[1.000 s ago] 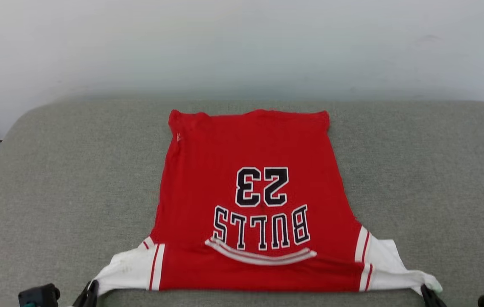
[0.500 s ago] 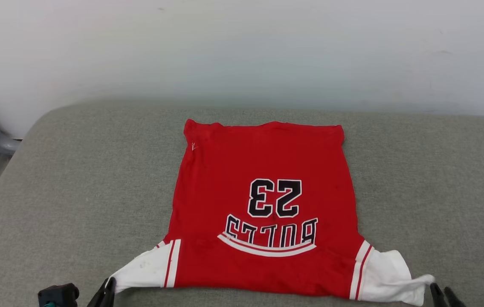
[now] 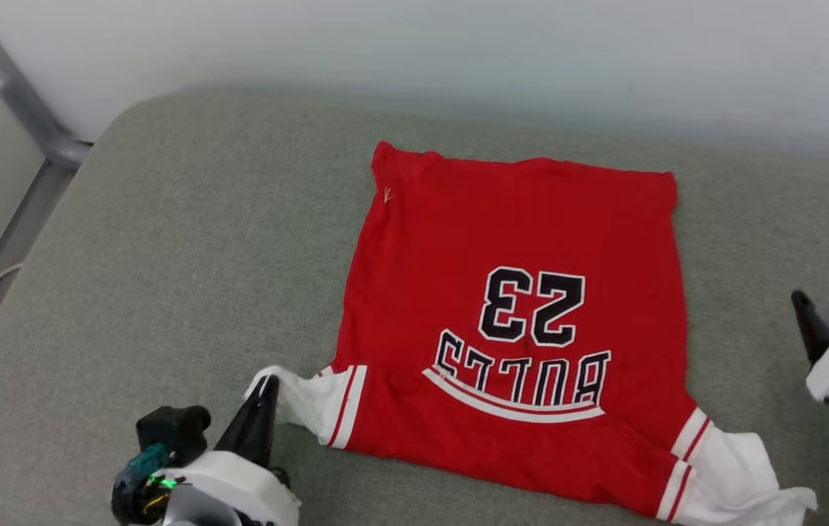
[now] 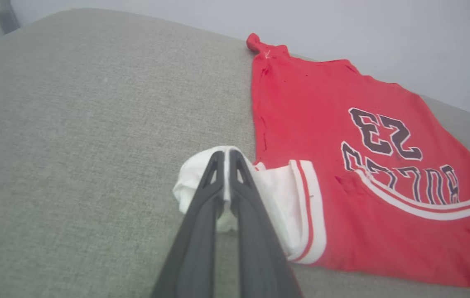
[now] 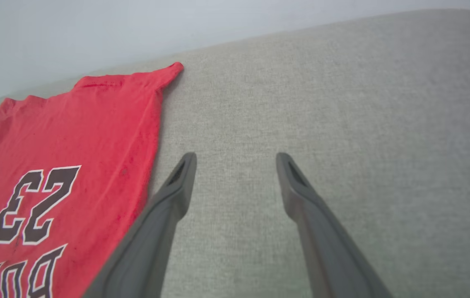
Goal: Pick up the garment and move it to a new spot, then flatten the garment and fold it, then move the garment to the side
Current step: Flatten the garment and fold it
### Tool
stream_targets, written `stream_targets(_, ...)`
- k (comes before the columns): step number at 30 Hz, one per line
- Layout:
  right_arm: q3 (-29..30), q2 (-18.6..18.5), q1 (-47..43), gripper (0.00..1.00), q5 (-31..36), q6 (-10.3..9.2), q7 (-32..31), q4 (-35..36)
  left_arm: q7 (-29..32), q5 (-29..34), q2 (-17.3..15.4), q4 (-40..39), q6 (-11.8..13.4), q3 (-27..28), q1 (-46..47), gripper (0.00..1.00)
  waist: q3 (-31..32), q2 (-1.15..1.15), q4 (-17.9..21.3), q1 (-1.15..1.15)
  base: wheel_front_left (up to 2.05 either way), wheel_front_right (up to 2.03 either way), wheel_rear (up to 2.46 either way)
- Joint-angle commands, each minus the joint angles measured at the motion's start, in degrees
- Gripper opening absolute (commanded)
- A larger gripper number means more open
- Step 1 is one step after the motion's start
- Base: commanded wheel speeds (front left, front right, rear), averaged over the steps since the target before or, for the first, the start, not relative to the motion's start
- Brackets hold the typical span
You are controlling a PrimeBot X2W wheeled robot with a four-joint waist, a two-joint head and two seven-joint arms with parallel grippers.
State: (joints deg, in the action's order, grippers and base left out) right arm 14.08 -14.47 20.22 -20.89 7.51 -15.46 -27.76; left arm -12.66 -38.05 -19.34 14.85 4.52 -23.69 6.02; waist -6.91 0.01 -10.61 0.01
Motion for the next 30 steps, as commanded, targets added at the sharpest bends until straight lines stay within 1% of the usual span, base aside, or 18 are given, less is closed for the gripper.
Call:
stream_targets(1, -0.21, -0.77, 2.35, 1.00, 0.61, -0.04, -0.78, -0.78, -0.38, 0.36, 0.48, -0.49, -0.29, -0.18, 1.13, 0.00, -3.85, -0.01, -3.72, -0.01, 0.00, 0.00, 0.00)
stream_targets(7, -1.40, -5.25, 14.90, 1.00, 1.99, -0.04, -9.12, -6.18, -1.28, 2.67, 3.19, -2.98, -0.87, -2.26, 5.39, 0.00, -9.67, -0.01, -8.78, -0.01, 0.00, 0.00, 0.00)
stream_targets(11, -3.09, -7.80, 22.23, 1.00, 3.29, -0.04, -15.27, -8.55, -1.66, 4.23, 4.56, -4.68, -0.47, -3.19, 7.41, 0.00, -13.02, -0.01, -11.07, -0.01, 0.00, 0.00, 0.00)
stream_targets(14, -3.82, -9.32, 26.84, 1.00, 4.48, -0.04, -18.83, -9.67, -1.80, 5.11, 5.44, -6.08, -0.69, -4.13, 8.71, 0.00, -15.17, -0.01, -12.76, -0.01, 0.00, 0.00, 0.00)
stream_targets(18, -4.05, -10.13, 31.82, 1.00, 6.41, -0.04, -22.67, -11.22, -1.98, 5.80, 6.66, -7.48, -0.87, -4.83, 10.10, 0.00, -17.83, -0.01, -14.29, -0.01, 0.00, 0.00, 0.00)
stream_targets(23, -3.98, -10.38, 35.41, 1.00, 9.87, -0.04, -26.05, -13.22, -2.24, 6.06, 7.75, -8.38, -1.86, -4.99, 11.01, 0.00, -20.53, -0.01, -15.36, -0.01, 0.00, 0.00, 0.00)
stream_targets(26, -3.95, -9.98, 35.60, 1.00, 10.79, -0.04, -28.95, -15.33, -2.34, 6.40, 8.30, -7.96, -2.25, -5.00, 11.09, 0.00, -21.52, -0.01, -15.91, -0.01, 0.00, 0.00, 0.00)
stream_targets(30, -4.99, -9.07, 32.26, 1.00, 12.00, -0.03, -37.00, -19.93, -2.51, 6.97, 8.43, -7.56, -2.14, -4.20, 10.94, 0.00, -22.01, -0.01, -15.88, -0.01, 0.00, 0.00, 0.00)
